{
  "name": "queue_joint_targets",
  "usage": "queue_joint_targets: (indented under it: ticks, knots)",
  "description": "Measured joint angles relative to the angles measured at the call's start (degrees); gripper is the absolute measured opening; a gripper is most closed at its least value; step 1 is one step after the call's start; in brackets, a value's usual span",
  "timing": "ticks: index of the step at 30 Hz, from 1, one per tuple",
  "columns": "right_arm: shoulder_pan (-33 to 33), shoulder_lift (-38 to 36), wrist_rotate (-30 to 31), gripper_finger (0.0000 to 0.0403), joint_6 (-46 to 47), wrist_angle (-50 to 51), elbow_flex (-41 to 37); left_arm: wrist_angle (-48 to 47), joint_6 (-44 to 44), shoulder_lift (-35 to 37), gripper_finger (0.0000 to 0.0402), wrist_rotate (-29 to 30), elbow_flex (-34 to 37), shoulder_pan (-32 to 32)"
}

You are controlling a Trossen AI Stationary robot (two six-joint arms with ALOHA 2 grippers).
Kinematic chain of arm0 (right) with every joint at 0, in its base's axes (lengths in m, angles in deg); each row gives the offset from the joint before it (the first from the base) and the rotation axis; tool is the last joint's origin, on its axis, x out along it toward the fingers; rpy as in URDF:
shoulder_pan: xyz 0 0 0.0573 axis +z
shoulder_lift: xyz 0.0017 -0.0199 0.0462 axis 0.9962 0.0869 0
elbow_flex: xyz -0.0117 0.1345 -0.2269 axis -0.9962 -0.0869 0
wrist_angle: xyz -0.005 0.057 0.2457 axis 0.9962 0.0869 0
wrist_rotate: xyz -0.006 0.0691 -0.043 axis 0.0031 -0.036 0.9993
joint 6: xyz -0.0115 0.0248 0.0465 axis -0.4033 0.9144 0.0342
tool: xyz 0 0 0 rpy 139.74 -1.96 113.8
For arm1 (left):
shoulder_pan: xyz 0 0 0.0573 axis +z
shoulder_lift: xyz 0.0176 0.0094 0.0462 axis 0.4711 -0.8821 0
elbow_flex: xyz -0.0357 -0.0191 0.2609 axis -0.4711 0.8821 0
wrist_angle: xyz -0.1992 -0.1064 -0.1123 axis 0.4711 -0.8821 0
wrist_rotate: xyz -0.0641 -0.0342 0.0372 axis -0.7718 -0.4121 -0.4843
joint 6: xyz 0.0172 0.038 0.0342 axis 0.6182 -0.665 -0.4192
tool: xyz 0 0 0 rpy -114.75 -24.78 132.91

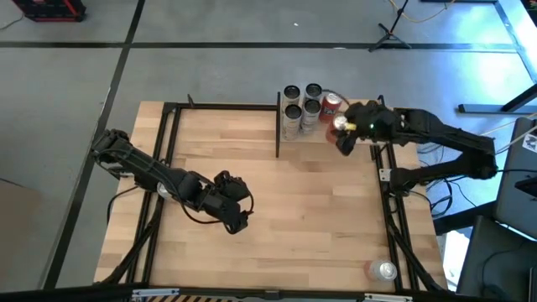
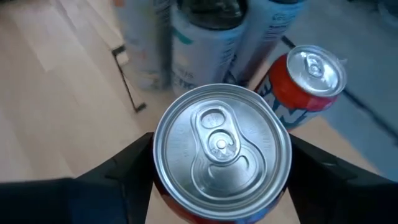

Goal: Place canned beverage on shelf
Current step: Put the red soda can on the shelf aligned with the other red soda can

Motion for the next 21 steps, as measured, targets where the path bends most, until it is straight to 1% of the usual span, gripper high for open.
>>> queue_joint_targets:
  ticks: [3, 6, 11, 18, 21]
  knots:
    - [-5.9, -1.7, -5.8, 0.0272, -1.2, -3.2, -3.9, 0.0, 0.0, 0.0, 0.0352, 0.0, 0.0, 0.0]
    - [-9.7, -1.5, -10.0, 0.0272, -1.4, -6.0, -6.2, 0.0, -0.3, 0.0, 0.0352, 0.0, 0.0, 0.0]
    - [-12.4, 0.7, -11.9, 0.0274, -1.5, -9.2, -7.3, 0.0, -0.3, 0.0, 0.0352, 0.2, 0.0, 0.1]
    - [-14.8, 3.7, -11.9, 0.0273, -2.7, -10.0, -7.3, 0.0, -0.4, 0.0, 0.0352, 0.3, 0.0, 0.1]
    - [-14.8, 4.2, -11.7, 0.0277, -3.0, -10.4, -7.3, 0.0, -0.4, 0.0, 0.0352, 0.3, 0.0, 0.1]
